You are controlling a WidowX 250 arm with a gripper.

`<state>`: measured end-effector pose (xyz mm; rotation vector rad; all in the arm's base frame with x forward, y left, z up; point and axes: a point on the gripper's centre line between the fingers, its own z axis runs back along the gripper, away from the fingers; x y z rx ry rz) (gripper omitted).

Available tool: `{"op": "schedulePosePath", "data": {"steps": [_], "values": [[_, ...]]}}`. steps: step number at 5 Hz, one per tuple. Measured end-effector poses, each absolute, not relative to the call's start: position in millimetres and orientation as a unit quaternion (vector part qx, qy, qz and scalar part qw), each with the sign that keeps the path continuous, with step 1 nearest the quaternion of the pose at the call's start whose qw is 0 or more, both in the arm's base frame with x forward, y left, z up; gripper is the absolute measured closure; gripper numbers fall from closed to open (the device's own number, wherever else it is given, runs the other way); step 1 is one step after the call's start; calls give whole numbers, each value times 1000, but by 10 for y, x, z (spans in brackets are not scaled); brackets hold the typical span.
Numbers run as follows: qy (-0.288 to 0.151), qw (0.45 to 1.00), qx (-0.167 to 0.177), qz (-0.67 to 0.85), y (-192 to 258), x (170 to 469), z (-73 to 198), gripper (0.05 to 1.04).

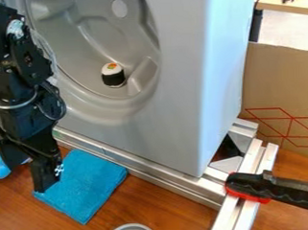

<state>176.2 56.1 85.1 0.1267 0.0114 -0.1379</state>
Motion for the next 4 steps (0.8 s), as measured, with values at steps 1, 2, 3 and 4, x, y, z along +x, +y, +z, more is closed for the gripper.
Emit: {"op": "schedulePosePath", "data": {"steps": [1,2,3,4], "values": [[11,996,60,-69,554,1758,806,83],[9,994,43,-96,538,1932,520,83],[10,992,34,-123,545,2060,334,83],[-3,992,31,-125,612,2155,196,83]]}}
